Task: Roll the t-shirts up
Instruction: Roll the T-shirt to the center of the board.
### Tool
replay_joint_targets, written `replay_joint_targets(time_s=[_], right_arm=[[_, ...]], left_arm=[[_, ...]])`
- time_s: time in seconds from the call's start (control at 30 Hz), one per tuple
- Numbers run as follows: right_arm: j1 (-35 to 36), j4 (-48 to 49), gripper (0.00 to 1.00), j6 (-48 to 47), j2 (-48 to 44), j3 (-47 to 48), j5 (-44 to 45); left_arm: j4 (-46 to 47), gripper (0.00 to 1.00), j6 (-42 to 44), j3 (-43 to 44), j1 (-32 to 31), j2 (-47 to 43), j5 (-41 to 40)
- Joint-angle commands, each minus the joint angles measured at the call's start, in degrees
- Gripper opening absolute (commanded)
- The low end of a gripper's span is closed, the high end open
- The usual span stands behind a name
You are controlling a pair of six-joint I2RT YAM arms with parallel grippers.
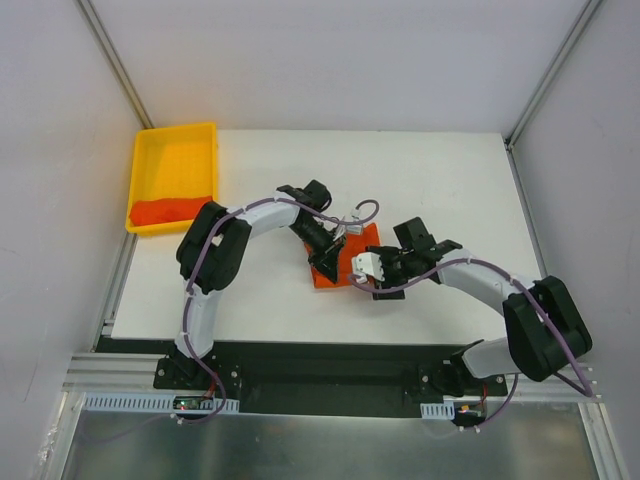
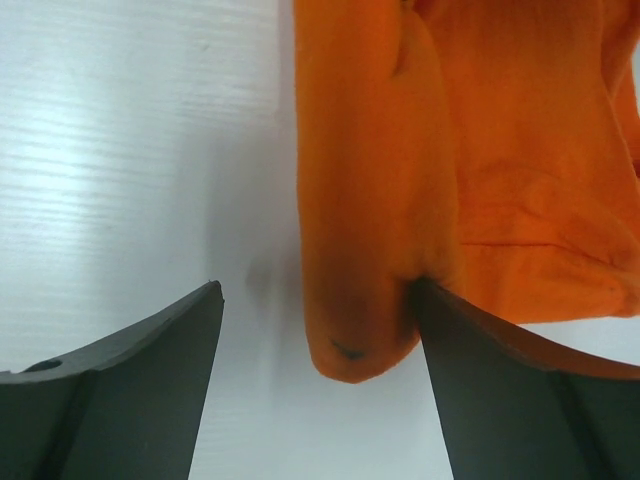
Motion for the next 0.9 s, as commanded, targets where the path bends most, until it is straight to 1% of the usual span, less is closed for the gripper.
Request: replay_joint_targets(time_s=[0.0,0.17,0.23,0.33,0.43,0.57,0.67,0.73,0.83,0.87], right_arm=[[1.1,4.5,0.77,3.0,1.9,3.2,3.2],[1.4,3.5,0.75,2.9,-1.8,3.5,3.6],[1.3,2.9,0.75,2.1,-4.0,3.5,2.5],[1.8,2.5,0.76,1.1,-4.8,3.6,1.4],[2.8,3.7,0.77,0.4,-3.6,3.5,1.9],[3.2,3.7,0.79,-1.2,1.0,3.9,2.0],[3.4,5.5,0.79,-1.6,3.7,3.6,3.2],[3.4,7.6,0.77,-0.4,6.2,3.8,5.0],[3.5,10.2,0.68,1.5,8.6,4.6,8.4],[3.5,10.2,0.57,1.9,9.0,4.9,9.0]], left_arm=[[-2.5,0.0,0.6,1.5,1.4,1.3,3.6],[-5.3,0.0,1.8,3.6,2.4,3.3,4.4],[-6.9,0.0,2.5,4.9,2.6,4.2,5.0],[-7.8,0.0,3.0,6.0,2.7,4.8,5.2],[-8.2,0.0,2.8,6.6,3.0,5.2,5.7],[-8.5,0.0,2.0,7.0,4.1,5.6,7.2],[-8.8,0.0,2.0,6.9,4.5,5.7,7.7],[-9.1,0.0,2.1,6.7,4.6,5.8,7.8],[-9.5,0.0,2.6,6.3,4.9,5.8,7.8],[-9.7,0.0,2.6,6.2,5.0,5.8,7.8]])
